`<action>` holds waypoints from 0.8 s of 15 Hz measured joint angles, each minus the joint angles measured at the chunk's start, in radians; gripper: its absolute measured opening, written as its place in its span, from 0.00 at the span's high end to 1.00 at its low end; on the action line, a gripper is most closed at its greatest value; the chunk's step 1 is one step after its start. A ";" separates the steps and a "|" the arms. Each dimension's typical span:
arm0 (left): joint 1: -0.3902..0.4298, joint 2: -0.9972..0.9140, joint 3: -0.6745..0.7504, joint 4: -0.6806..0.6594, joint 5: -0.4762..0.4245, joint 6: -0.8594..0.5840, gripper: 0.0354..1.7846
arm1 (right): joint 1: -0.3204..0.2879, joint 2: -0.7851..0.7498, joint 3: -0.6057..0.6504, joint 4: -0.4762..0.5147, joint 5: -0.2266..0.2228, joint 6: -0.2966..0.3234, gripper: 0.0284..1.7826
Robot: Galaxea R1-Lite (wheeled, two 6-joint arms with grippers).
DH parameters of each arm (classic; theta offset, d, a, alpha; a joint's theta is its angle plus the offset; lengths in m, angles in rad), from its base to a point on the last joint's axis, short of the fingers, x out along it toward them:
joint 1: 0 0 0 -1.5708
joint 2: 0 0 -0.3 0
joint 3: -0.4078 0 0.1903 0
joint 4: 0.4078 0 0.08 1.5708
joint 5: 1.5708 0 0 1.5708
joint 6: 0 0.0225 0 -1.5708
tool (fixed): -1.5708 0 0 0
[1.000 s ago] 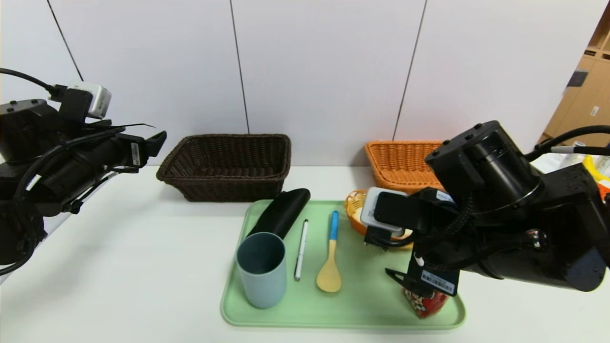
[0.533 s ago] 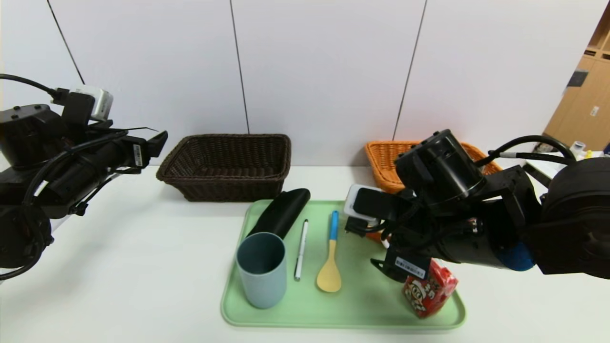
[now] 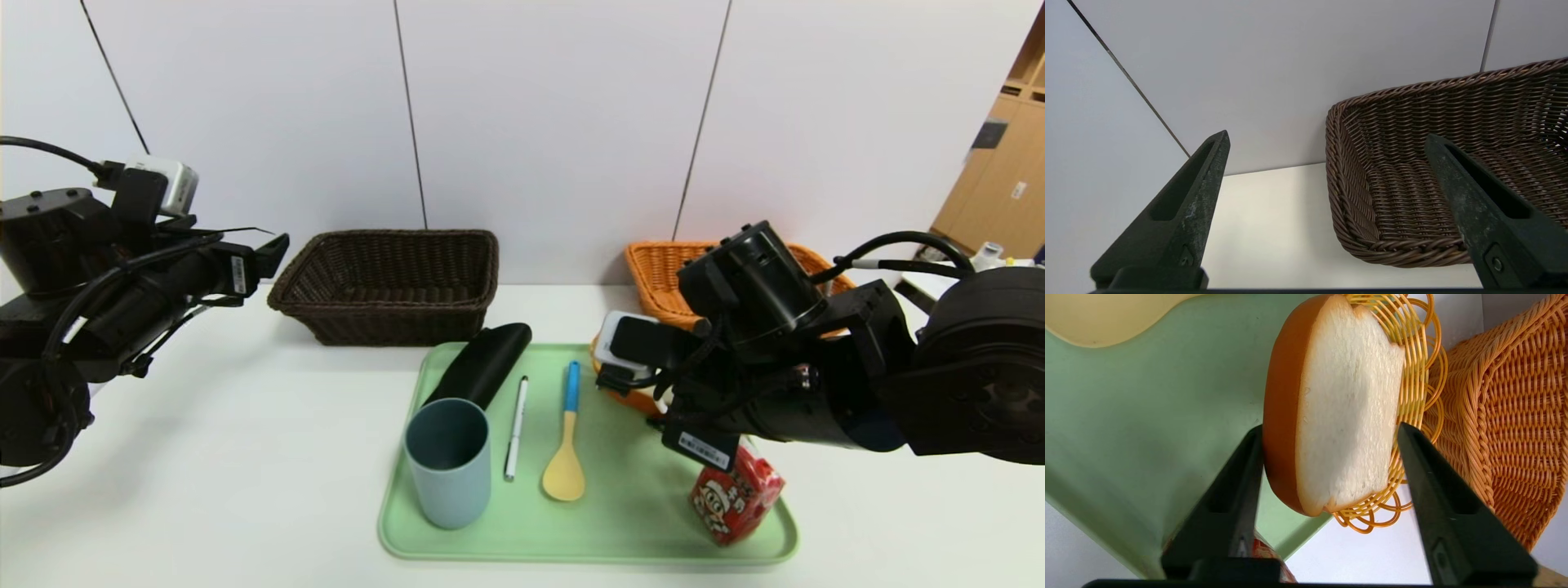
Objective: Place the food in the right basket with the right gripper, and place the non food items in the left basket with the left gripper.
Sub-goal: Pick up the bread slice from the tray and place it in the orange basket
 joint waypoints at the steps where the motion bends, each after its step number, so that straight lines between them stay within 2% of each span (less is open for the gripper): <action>1: 0.000 -0.001 0.003 0.000 0.000 0.000 0.06 | 0.000 0.000 0.000 0.000 0.000 0.000 0.49; 3: 0.000 -0.002 0.008 0.000 0.000 0.001 0.06 | 0.000 0.001 0.000 -0.001 0.000 0.000 0.61; 4: 0.000 -0.002 0.009 0.001 0.000 0.001 0.06 | 0.000 0.001 0.000 -0.004 -0.001 0.000 0.93; 5: 0.000 -0.002 0.009 0.000 0.000 0.001 0.06 | 0.000 0.000 0.000 -0.004 0.000 0.000 0.96; 12: 0.000 -0.001 0.013 0.000 0.000 0.000 0.06 | -0.001 -0.003 -0.016 -0.005 0.003 0.004 0.96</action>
